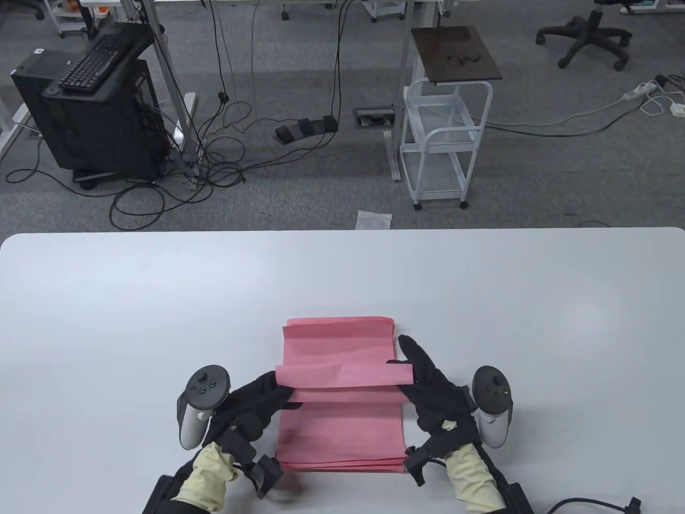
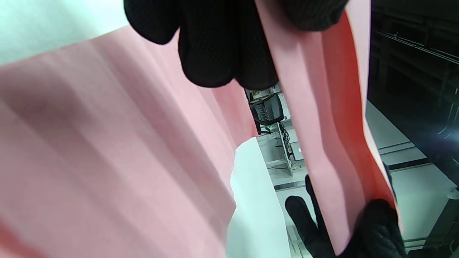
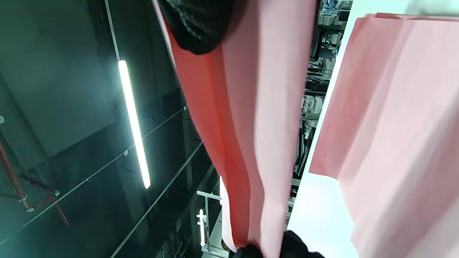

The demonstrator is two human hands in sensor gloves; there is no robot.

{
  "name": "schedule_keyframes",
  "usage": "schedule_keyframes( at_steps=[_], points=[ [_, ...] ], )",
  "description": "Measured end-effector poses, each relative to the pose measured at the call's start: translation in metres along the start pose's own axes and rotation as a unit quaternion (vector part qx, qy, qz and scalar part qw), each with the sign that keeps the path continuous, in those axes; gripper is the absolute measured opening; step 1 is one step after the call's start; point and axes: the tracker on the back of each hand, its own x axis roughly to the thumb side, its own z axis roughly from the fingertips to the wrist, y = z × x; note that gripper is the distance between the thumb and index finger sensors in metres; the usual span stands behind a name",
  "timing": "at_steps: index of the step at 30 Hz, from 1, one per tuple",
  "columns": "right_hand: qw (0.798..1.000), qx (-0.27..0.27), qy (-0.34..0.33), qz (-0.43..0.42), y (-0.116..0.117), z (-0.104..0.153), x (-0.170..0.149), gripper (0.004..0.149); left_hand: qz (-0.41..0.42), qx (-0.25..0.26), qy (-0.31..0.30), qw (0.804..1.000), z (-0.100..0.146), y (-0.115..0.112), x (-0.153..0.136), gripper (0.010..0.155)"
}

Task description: Unfold complexly folded papers and stack

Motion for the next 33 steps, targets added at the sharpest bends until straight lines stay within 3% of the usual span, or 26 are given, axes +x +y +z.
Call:
schedule_keyframes(
  at_steps=[1,7,11,14,16,18,20,22,25,27,30,33],
  points=[
    [1.0,-0.015,0.007,0.003,-0.002,0.001,-0.001,0.04,0.001,-0.004,-0.001,1.0,0.0,-0.001,0.0,0.04],
    [0.997,-0.047,0.032,-0.044,-0.007,0.003,-0.006,0.039,-0.067,-0.036,0.02,0.997,-0.002,-0.006,0.003,0.041],
    [0.998,-0.054,0.03,-0.001,-0.006,0.003,-0.004,0.039,-0.151,-0.043,0.061,0.986,-0.001,0.001,0.006,0.042],
    [0.999,-0.047,0.022,0.005,-0.002,0.002,-0.004,0.039,-0.057,-0.013,0.087,0.994,0.003,0.002,0.003,0.042],
    [0.999,-0.028,0.018,-0.014,-0.001,0.002,-0.005,0.039,0.07,-0.004,0.09,0.993,0.007,-0.002,-0.001,0.044],
    [1.0,-0.014,0.016,-0.02,0.0,0.002,-0.005,0.039,0.134,-0.03,0.085,0.987,0.009,-0.007,-0.002,0.052],
    [1.0,-0.002,0.011,-0.013,0.002,0.001,-0.004,0.039,0.153,-0.025,0.087,0.984,0.011,-0.01,-0.002,0.068],
    [1.0,0.005,0.01,-0.009,0.003,0.0,-0.004,0.039,0.16,-0.008,0.093,0.983,0.013,-0.012,-0.003,0.073],
    [1.0,0.008,0.011,-0.01,0.005,0.001,-0.004,0.039,0.159,0.017,0.104,0.982,0.015,-0.012,-0.003,0.052],
    [1.0,-0.002,0.019,0.003,0.004,0.001,-0.004,0.039,0.132,0.035,0.104,0.985,0.015,-0.011,-0.001,0.045],
    [0.999,-0.027,0.034,-0.001,0.001,-0.001,-0.001,0.039,0.077,0.065,0.076,0.992,0.015,-0.008,0.004,0.059],
    [0.995,-0.071,0.071,0.002,-0.009,-0.008,0.001,0.039,0.027,0.057,0.047,0.997,0.017,-0.01,0.003,0.075]
  ],
)
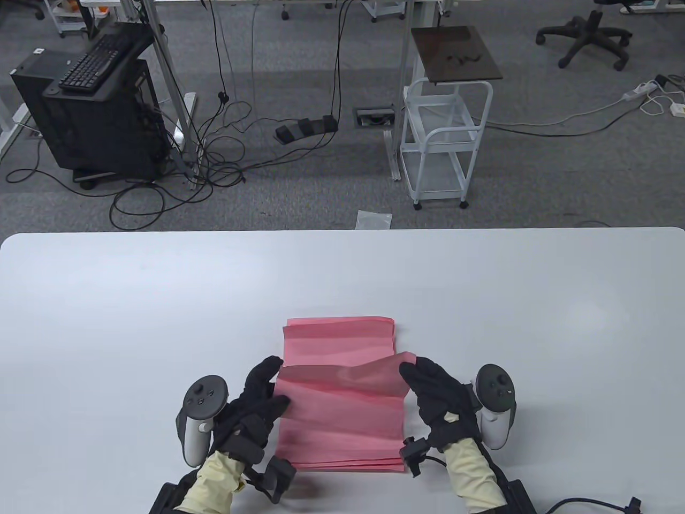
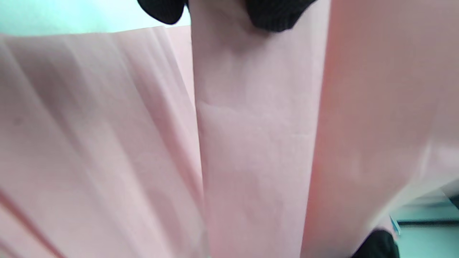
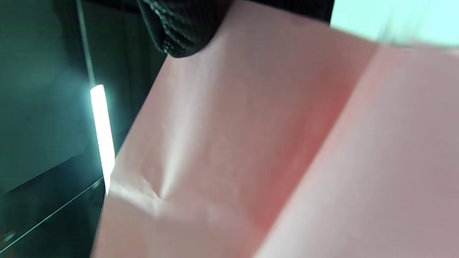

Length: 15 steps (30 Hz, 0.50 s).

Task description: Unfold complexly folded papers and stack

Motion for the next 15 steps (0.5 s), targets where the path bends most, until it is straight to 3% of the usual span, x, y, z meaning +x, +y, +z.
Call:
schedule_keyframes(
  at_steps=[3,8,10,12,15],
  points=[
    [0.999,-0.001,0.033,0.037,-0.003,-0.012,0.002,0.039,-0.031,-0.019,-0.019,0.999,0.006,-0.009,-0.003,0.08],
    [0.996,0.005,0.068,0.052,-0.002,-0.032,0.006,0.039,-0.05,0.008,-0.074,0.996,0.01,-0.011,0.002,0.082],
    [0.996,0.01,0.075,0.057,-0.001,-0.038,0.009,0.039,-0.062,0.015,-0.095,0.993,0.01,-0.009,0.005,0.071],
    [0.994,0.017,0.079,0.07,-0.001,-0.043,0.013,0.039,-0.067,0.0,-0.092,0.993,0.011,-0.007,0.005,0.046],
    [0.993,0.032,0.081,0.079,0.0,-0.05,0.017,0.039,-0.064,0.017,-0.093,0.993,0.011,-0.006,0.005,0.033]
  ],
)
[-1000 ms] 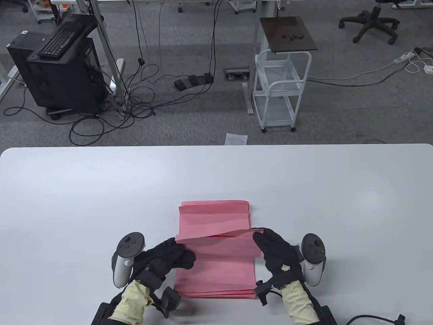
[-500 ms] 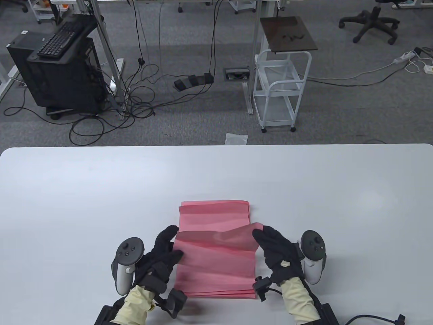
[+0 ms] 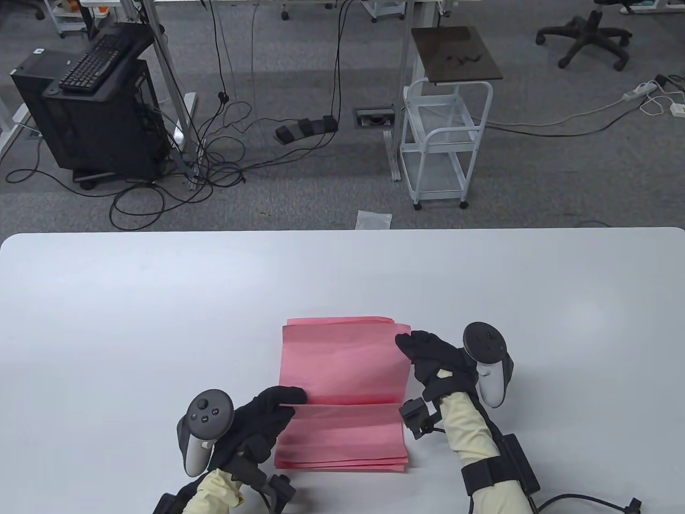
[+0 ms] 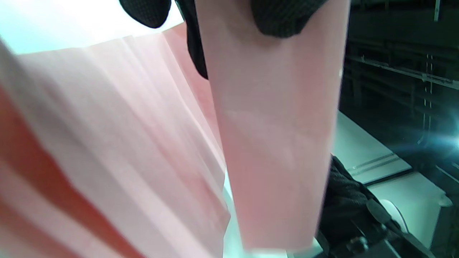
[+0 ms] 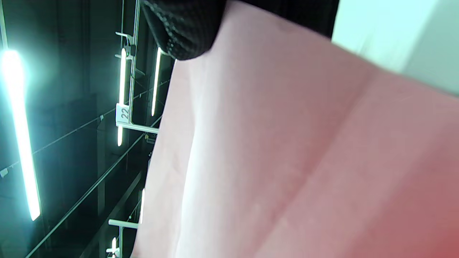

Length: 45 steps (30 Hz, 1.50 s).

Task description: Unfold complexly folded papers and stack

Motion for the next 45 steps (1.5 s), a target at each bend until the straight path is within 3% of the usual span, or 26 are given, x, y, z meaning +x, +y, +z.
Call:
schedule_keyframes(
  at_steps=[6,13,17,20,21,24,25,26,30,32,37,41,45],
  points=[
    [0.994,0.069,0.003,-0.081,-0.005,-0.013,0.003,0.04,-0.07,-0.057,-0.002,0.996,0.0,0.003,0.001,0.032],
    [0.996,-0.021,0.013,-0.09,-0.014,-0.019,0.002,0.039,-0.081,-0.121,0.042,0.988,-0.002,0.001,-0.006,0.033],
    [0.997,-0.012,0.021,-0.079,-0.01,-0.02,0.0,0.039,-0.064,-0.139,0.017,0.988,-0.004,-0.002,-0.007,0.034],
    [0.997,-0.01,0.023,-0.078,-0.007,-0.022,-0.001,0.039,-0.039,-0.171,0.01,0.984,-0.003,-0.001,-0.008,0.053],
    [0.996,-0.01,0.024,-0.08,-0.006,-0.023,-0.001,0.039,-0.035,-0.162,0.011,0.986,-0.002,-0.001,-0.008,0.058],
    [0.996,-0.007,0.026,-0.085,-0.004,-0.025,0.0,0.039,-0.051,-0.059,0.034,0.996,-0.002,0.003,-0.01,0.038],
    [0.996,-0.007,0.026,-0.084,-0.003,-0.025,0.0,0.039,-0.075,-0.06,0.031,0.995,-0.003,0.004,-0.01,0.036],
    [0.996,-0.007,0.025,-0.083,-0.002,-0.025,0.001,0.039,-0.09,-0.064,0.032,0.993,-0.003,0.004,-0.01,0.038],
    [0.996,-0.006,0.024,-0.08,0.001,-0.027,0.004,0.039,-0.103,-0.079,0.04,0.991,-0.004,0.002,-0.011,0.072],
    [0.997,-0.007,0.024,-0.074,0.002,-0.026,0.006,0.039,-0.099,-0.076,0.04,0.991,-0.004,0.002,-0.01,0.078],
    [0.998,-0.007,0.028,-0.053,0.003,-0.027,0.007,0.039,-0.147,-0.07,0.033,0.986,-0.004,0.003,-0.007,0.062],
    [0.998,-0.008,0.033,-0.046,0.005,-0.029,0.005,0.039,-0.149,-0.059,0.03,0.987,-0.003,0.002,-0.007,0.035],
    [0.998,-0.011,0.042,-0.04,0.007,-0.032,0.002,0.039,-0.221,-0.064,-0.023,0.973,-0.002,0.001,-0.002,0.037]
  ],
)
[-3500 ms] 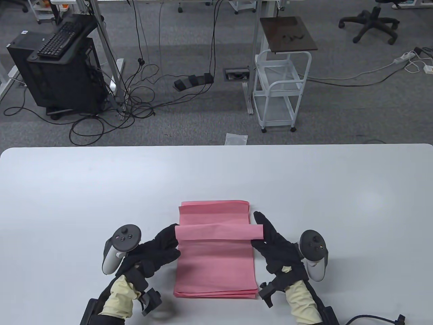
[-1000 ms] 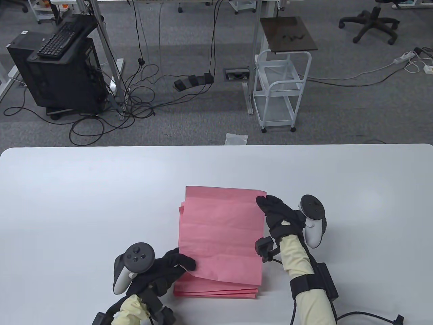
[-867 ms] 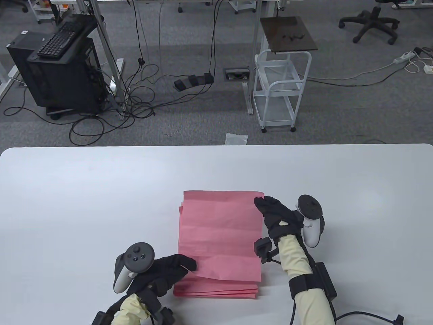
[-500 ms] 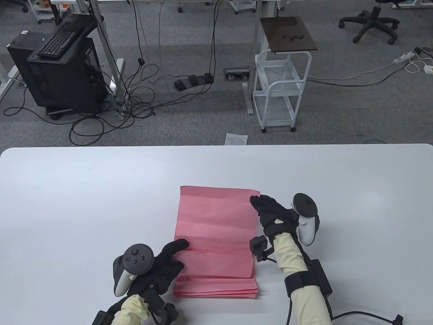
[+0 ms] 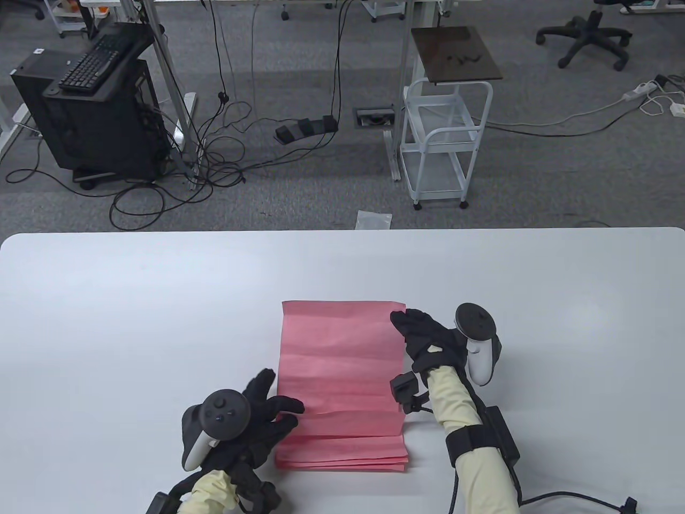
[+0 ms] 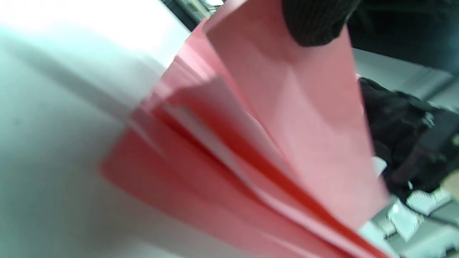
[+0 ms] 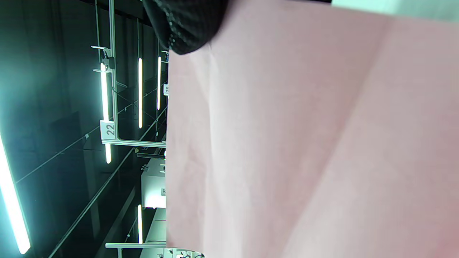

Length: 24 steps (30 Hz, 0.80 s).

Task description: Unfold complexly folded papers and stack

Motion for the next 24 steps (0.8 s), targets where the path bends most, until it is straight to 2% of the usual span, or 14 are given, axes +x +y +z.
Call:
schedule_keyframes(
  at_steps=[2,3,6,9,14,16,19,21,24],
  points=[
    [1.0,-0.005,0.005,0.011,0.001,-0.002,-0.003,0.039,-0.03,-0.016,-0.043,0.999,-0.001,0.003,0.003,0.037],
    [1.0,-0.006,0.007,0.013,0.001,-0.003,-0.005,0.039,-0.035,-0.047,-0.049,0.997,-0.003,0.003,0.002,0.037],
    [1.0,-0.008,0.017,0.014,0.004,-0.006,-0.012,0.039,-0.009,-0.125,-0.037,0.991,-0.005,-0.002,-0.007,0.039],
    [1.0,-0.005,0.025,0.018,0.007,-0.008,-0.019,0.039,0.02,-0.166,-0.025,0.986,-0.007,-0.008,-0.017,0.041],
    [0.999,-0.002,0.029,0.025,0.01,-0.011,-0.023,0.039,0.025,-0.195,-0.009,0.981,-0.009,-0.017,-0.019,0.06],
    [0.999,-0.002,0.03,0.025,0.011,-0.011,-0.023,0.039,0.011,-0.201,-0.011,0.98,-0.01,-0.02,-0.016,0.057],
    [0.999,0.0,0.032,0.025,0.014,-0.012,-0.023,0.04,-0.017,-0.225,-0.007,0.974,-0.012,-0.027,-0.01,0.045],
    [0.999,0.0,0.034,0.025,0.015,-0.013,-0.024,0.04,-0.06,-0.241,-0.004,0.969,-0.013,-0.035,-0.008,0.045],
    [0.999,0.001,0.042,0.029,0.018,-0.015,-0.027,0.041,-0.113,-0.28,0.015,0.953,-0.015,-0.047,-0.008,0.065]
  ],
)
